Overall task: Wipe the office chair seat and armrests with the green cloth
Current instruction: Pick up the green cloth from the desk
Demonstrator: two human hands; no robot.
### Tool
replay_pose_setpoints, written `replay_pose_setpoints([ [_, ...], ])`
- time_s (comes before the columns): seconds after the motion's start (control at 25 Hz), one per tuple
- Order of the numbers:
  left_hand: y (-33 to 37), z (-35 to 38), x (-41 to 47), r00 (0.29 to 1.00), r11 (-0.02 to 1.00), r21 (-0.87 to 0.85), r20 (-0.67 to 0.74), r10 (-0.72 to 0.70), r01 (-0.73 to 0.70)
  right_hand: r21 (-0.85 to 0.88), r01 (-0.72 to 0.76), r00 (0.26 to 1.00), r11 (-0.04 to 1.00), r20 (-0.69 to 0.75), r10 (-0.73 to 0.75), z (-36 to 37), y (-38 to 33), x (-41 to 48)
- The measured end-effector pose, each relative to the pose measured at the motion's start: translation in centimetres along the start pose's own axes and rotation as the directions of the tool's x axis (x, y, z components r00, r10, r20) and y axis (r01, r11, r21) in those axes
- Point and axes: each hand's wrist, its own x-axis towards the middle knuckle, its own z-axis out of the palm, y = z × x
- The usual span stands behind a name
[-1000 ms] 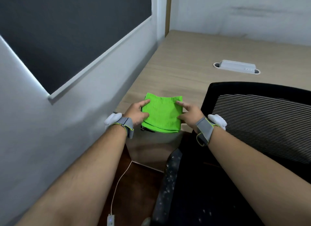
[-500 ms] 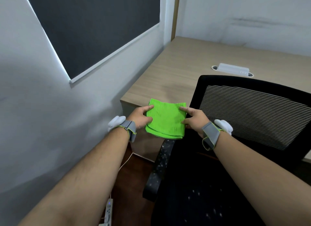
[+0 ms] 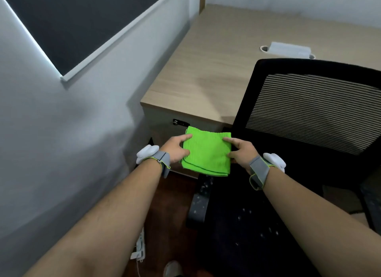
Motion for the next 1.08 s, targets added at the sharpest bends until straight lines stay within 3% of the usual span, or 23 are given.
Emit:
replay_pose_setpoints([
  [0.24,-3.3,4.1,0.8,0.99,0.995,-0.031,0.102,-0.092,0.096,-0.197,-0.042,0.999,0.979,0.012,0.045,0.5,5.0,2.5],
  [0.72,-5.6,8.0,1.6,0.989,0.989,0.076,0.069,-0.134,0.129,-0.347,-0.047,0.996,0.937,0.051,0.069,0.4,9.5,3.9],
  [0.92,-6.1,9.0,1.7,0.95,0.963,0.172,0.198,-0.24,0.208,-0.443,-0.037,0.994,0.896,0.079,0.081,0.4,9.1,3.4],
  [1.0,-6.1,9.1,1.8,0.944,0.963,0.129,0.205,-0.258,0.235,-0.521,-0.003,0.998,0.853,0.055,0.037,0.6,8.5,3.2],
  [1.08,-6.1,9.3,2.1,0.947,0.965,0.02,0.192,-0.26,0.261,-0.615,0.156,0.988,0.773,0.103,-0.117,1.0,8.2,3.2],
])
